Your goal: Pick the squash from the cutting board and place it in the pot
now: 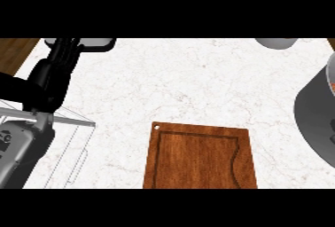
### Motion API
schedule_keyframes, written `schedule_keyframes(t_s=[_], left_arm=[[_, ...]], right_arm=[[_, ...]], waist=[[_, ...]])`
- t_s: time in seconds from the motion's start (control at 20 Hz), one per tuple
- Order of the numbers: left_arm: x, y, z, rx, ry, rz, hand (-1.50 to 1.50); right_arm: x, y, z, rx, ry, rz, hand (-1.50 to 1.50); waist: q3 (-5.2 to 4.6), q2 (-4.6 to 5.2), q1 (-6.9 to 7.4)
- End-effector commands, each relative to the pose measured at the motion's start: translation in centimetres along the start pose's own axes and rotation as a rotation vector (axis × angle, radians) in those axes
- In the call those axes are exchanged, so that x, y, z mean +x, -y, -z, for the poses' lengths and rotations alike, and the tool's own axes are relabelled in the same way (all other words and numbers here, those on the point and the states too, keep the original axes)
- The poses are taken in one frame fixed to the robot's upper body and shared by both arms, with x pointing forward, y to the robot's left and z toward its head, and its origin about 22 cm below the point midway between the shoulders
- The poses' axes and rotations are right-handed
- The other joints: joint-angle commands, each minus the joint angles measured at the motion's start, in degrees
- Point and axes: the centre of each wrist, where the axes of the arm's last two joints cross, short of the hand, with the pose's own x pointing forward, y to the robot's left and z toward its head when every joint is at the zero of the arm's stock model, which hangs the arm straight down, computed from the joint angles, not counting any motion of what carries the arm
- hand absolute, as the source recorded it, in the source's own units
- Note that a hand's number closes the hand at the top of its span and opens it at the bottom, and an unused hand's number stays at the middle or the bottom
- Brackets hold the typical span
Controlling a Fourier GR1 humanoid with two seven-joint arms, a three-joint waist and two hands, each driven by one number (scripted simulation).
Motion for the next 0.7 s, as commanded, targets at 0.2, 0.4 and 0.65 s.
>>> schedule_keyframes(t_s=[0.2,0.4,0.65], left_arm=[[-9.0,-4.6,-6.5,0.09,-0.382,0.217,0.0],[-8.6,-4.9,-6.7,0.116,-0.383,0.224,0.0],[-8.6,-6.1,-7.3,0.156,-0.396,0.223,0.0]], right_arm=[[-1.8,1.4,0.6,0.002,-0.021,0.254,-1.5],[-3.6,2.8,0.3,0.034,-0.033,0.323,-1.5],[-6.5,4.7,-1.5,0.059,-0.038,0.383,-1.5]], waist=[[-0.49,0.8,-0.98],[-0.45,0.34,-1.41],[-0.53,-0.32,-3.53]])
